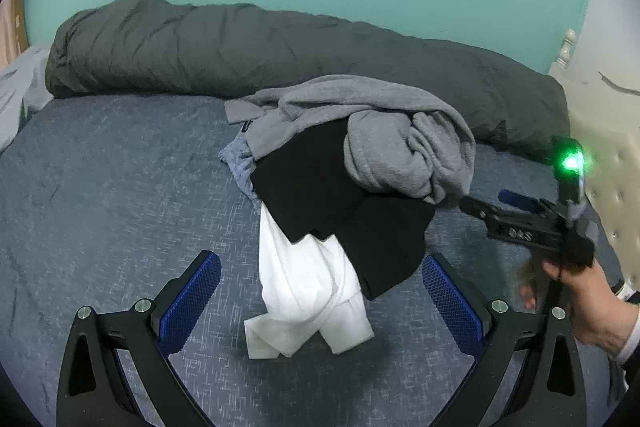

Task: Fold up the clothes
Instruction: 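Move the right tool to the grey sweatshirt and grasp it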

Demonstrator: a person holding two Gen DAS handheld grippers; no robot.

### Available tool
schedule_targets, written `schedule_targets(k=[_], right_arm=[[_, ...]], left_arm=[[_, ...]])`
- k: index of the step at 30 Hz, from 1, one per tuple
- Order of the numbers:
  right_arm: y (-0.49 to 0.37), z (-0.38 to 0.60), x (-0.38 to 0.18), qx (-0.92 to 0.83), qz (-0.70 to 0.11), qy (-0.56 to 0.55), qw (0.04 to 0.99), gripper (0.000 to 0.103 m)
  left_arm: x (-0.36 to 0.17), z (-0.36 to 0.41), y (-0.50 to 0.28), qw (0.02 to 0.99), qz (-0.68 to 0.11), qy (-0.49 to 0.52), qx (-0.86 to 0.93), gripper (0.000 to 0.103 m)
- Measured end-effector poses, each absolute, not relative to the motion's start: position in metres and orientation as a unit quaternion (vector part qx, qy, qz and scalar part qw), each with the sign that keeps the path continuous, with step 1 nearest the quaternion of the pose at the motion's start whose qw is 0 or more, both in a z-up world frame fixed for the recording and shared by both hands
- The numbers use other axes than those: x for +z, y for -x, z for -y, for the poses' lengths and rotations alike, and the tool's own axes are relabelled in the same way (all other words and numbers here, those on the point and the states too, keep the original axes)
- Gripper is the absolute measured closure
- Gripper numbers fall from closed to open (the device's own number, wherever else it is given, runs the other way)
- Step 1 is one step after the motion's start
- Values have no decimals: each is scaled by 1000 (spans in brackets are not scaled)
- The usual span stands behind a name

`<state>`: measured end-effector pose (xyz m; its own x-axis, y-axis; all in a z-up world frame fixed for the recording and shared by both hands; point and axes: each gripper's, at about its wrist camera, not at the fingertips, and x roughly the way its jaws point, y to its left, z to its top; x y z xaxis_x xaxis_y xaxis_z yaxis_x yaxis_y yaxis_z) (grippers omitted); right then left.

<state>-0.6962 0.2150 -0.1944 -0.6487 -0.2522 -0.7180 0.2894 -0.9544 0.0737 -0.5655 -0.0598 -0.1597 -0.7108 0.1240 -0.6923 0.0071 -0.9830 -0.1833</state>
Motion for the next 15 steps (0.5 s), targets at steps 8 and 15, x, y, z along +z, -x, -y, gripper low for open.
schedule_targets(k=[8,15], right_arm=[[745,-196,-226,-901,-49,-408,135,14],[756,-192,-232,-895,-41,-416,157,82]], left_arm=[[-172,71,574,36,90,380,920,0],[-177,81,561,38,96,381,919,0]])
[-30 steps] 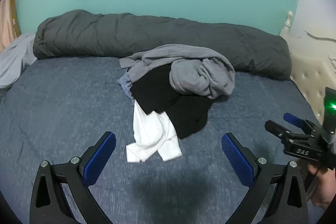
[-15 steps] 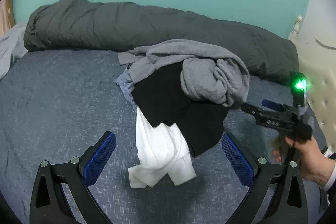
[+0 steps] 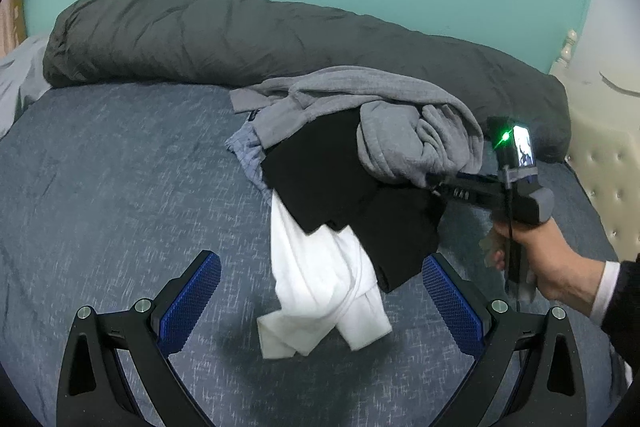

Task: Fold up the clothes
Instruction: 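Move the right tool to the grey sweatshirt and grasp it, then lift the grey sweatshirt with the right tool and pull it off the pile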

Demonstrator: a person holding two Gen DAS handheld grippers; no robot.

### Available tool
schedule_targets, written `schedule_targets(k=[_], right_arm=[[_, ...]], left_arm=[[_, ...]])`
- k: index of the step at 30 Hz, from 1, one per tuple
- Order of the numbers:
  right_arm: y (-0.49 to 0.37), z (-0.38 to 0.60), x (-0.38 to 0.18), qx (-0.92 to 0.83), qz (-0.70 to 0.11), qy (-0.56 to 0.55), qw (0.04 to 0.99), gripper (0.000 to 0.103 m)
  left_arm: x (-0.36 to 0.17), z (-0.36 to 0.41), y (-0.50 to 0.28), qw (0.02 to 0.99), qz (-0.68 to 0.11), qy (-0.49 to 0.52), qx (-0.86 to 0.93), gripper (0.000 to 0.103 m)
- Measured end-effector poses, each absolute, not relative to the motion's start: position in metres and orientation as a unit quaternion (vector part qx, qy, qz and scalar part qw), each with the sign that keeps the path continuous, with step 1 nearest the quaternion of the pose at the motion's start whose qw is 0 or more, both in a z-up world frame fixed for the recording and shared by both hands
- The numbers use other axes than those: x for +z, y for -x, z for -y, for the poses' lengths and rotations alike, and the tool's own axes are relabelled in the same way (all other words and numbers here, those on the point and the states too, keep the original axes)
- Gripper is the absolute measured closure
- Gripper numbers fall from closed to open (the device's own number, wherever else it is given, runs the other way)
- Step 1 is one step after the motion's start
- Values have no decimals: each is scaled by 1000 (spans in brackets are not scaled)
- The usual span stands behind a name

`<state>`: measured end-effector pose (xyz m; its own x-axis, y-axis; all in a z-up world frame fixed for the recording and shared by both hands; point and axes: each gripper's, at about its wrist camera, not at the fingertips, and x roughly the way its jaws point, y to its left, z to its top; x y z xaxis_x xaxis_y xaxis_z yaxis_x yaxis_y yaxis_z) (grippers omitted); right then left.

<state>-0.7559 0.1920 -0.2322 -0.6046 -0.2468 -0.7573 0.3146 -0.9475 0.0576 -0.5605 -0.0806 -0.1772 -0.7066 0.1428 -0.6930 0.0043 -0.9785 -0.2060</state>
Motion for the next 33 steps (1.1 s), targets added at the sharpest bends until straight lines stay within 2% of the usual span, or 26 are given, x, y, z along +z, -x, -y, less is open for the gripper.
schedule_targets(k=[1,3,12,21,29,33], right_arm=[[756,-195,-228,-897,-34,-411,158,88],[748,-199,-214,-903,-21,-396,166,94],[679,-216,-131,-922,34,-319,218,96],[557,-234,-44,-925,96,-234,283,97],[438,-253,-32,-918,128,-193,323,99],[405,-248,-44,-917,93,-210,325,99]], left_arm=[[-178,83,557,36,100,381,918,0],[-180,87,547,34,100,382,918,0],[-165,96,491,19,106,364,925,0],[-149,102,411,13,122,350,929,0],[-162,99,335,14,134,329,935,0],[-172,96,303,16,132,314,940,0]])
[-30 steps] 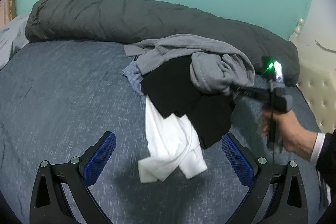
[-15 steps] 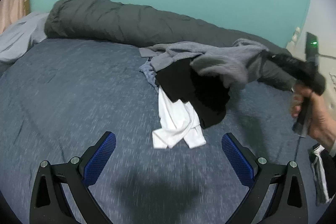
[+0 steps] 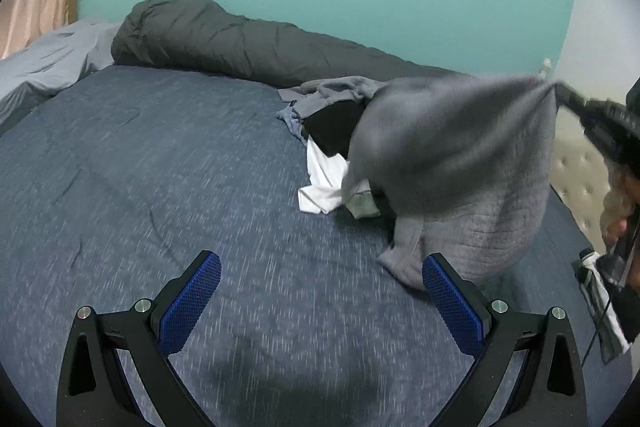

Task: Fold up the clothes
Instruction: 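Lift the grey sweatshirt with the right tool and pull it off the pile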

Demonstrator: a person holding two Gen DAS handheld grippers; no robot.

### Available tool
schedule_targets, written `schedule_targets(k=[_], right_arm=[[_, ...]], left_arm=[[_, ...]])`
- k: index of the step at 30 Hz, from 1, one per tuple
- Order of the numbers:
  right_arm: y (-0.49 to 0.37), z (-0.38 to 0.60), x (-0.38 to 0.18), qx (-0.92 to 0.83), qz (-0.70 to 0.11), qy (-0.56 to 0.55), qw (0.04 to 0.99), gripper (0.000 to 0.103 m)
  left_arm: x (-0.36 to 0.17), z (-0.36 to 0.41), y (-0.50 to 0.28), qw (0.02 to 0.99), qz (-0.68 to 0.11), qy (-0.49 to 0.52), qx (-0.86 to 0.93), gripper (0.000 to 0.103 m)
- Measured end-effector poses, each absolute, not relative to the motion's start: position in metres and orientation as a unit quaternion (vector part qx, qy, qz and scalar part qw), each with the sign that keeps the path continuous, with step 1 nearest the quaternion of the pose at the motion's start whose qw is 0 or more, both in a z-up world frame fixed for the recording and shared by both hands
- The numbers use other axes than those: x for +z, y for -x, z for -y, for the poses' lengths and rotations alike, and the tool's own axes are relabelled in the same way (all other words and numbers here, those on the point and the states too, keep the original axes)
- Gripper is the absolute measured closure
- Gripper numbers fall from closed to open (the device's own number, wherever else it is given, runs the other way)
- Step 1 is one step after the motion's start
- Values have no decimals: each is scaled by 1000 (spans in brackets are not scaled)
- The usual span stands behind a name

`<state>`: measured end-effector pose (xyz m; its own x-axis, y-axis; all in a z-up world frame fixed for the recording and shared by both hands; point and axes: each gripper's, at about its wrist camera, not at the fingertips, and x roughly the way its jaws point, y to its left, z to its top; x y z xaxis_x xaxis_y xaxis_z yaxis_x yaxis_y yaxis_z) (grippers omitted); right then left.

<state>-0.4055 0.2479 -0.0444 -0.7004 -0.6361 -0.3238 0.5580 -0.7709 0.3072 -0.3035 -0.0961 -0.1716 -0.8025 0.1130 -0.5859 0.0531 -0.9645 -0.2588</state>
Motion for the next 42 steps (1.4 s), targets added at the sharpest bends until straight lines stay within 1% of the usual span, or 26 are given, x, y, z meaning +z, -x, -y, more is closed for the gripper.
schedule_targets(k=[5,9,14,19,22,27,33,38,42], right_arm=[[348,-257,-50,-925,88,-203,310,99],[302,-264,-34,-932,96,-189,293,99],[253,-261,10,-937,78,-170,294,99],[212,-253,49,-935,60,-149,316,99],[204,-245,39,-931,45,-175,318,99],[208,-239,-19,-923,38,-237,300,99],[241,-255,-89,-922,55,-302,236,98],[271,-275,-129,-918,65,-346,181,95],[289,-293,-163,-909,70,-387,139,95]], left_arm=[[-180,96,261,17,145,300,943,0],[-176,96,223,17,150,308,939,0],[-158,101,181,12,156,302,940,0],[-147,100,162,18,164,300,940,0],[-149,98,154,21,171,297,939,0],[-164,97,145,26,185,296,936,0],[-193,89,152,29,171,307,936,0],[-215,90,163,24,173,313,933,0],[-225,87,173,23,173,320,931,0]])
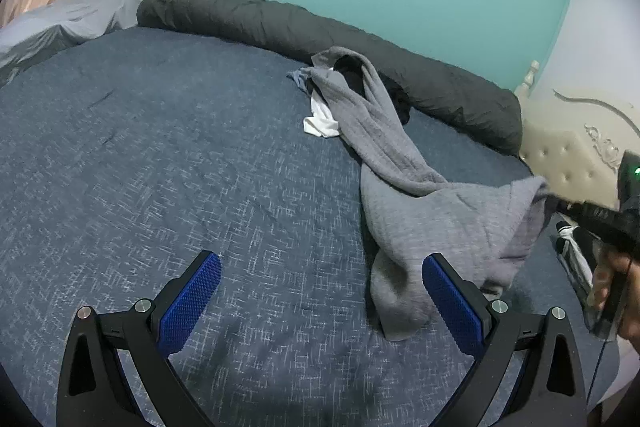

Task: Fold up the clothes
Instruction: 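Lift the grey sweatshirt with the right tool and pull it off the pile, then regrasp the grey sweatshirt with the right tool and drag it across the bed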

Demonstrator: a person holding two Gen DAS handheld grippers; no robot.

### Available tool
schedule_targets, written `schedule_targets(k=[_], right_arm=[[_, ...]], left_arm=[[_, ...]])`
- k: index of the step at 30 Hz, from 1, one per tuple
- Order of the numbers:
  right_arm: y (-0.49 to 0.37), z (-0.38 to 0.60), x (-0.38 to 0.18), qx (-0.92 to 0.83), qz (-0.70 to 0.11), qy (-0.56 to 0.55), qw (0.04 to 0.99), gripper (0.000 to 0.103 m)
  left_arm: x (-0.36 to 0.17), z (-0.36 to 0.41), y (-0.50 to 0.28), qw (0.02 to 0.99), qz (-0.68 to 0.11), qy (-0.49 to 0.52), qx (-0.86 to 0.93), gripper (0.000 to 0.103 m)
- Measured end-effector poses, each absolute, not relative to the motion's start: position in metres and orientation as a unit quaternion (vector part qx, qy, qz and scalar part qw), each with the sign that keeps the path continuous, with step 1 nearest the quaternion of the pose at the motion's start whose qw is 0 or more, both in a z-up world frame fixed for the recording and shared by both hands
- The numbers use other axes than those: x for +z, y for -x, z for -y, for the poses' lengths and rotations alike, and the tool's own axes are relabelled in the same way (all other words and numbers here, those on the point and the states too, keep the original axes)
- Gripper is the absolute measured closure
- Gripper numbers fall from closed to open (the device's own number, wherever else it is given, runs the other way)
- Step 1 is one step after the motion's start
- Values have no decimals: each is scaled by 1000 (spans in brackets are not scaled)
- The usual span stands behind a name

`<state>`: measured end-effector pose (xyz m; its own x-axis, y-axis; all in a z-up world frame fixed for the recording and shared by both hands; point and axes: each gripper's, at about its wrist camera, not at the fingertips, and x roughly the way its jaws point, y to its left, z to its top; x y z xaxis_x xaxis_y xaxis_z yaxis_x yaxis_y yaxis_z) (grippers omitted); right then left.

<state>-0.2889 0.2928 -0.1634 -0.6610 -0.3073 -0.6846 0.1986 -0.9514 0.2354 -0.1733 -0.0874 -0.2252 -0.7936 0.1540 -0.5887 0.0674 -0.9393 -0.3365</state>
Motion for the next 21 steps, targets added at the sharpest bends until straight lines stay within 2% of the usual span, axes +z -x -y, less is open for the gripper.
schedule_targets(k=[2,4,5,6,10,12,16,21], right_arm=[[294,-300,-178,-901,73,-410,121,92],[292,-307,-185,-898,70,-423,97,80],[289,-311,-184,-901,69,-420,85,67],[284,-314,-180,-906,69,-411,76,59],[260,-309,-156,-922,69,-369,97,53],[251,-295,-147,-924,56,-359,120,36],[240,-260,-144,-910,61,-367,185,34],[245,-212,-174,-874,77,-422,228,34]], left_arm=[[-229,85,176,25,174,321,931,0],[-233,83,178,28,177,319,931,0],[-235,82,178,30,175,321,930,0],[-237,80,178,32,174,323,930,0],[-242,74,181,30,158,329,930,0],[-242,75,181,28,160,327,931,0],[-245,77,181,24,158,333,929,0],[-243,88,176,20,161,328,931,0]])
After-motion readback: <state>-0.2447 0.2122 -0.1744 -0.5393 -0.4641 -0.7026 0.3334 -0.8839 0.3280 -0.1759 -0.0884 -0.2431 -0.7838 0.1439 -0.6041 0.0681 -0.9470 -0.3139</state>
